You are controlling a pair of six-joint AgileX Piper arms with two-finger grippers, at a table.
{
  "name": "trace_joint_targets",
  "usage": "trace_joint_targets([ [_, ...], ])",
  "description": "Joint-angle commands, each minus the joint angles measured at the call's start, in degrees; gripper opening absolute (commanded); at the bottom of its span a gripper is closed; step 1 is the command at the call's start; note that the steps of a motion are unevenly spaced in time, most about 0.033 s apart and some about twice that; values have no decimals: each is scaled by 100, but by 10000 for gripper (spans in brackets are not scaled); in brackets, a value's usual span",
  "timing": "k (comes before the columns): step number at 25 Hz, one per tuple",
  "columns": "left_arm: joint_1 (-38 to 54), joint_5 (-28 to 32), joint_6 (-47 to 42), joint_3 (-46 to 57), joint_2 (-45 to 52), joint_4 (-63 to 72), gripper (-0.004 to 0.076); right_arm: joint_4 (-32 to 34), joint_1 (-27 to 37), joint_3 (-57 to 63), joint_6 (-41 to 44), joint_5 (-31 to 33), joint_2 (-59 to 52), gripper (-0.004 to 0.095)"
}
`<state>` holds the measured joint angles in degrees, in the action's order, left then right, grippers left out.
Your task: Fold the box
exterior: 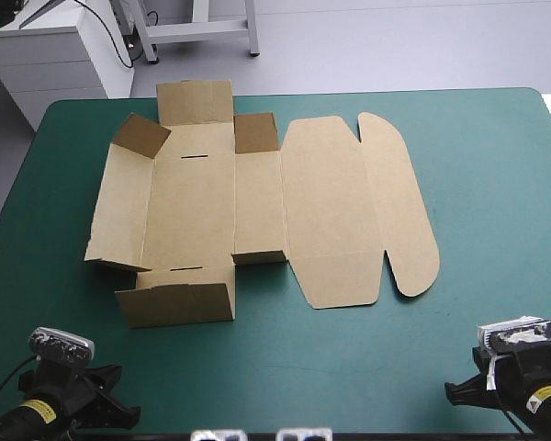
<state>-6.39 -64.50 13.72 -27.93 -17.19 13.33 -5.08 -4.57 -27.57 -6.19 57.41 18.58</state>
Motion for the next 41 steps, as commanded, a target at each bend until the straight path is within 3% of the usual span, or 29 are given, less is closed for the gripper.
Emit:
trace_joint_targets([
  [1, -9, 255, -23, -163, -61, 102, -8, -32, -24, -134, -36, -295, 45, -20],
  [31, -9, 290, -23, -217, -75, 81, -8, -32, -24, -134, -36, -295, 45, -20],
  [41, -9, -31, -26, -1965, -1133, 81, -8, -32, -24, -134, -36, -295, 45, -20],
])
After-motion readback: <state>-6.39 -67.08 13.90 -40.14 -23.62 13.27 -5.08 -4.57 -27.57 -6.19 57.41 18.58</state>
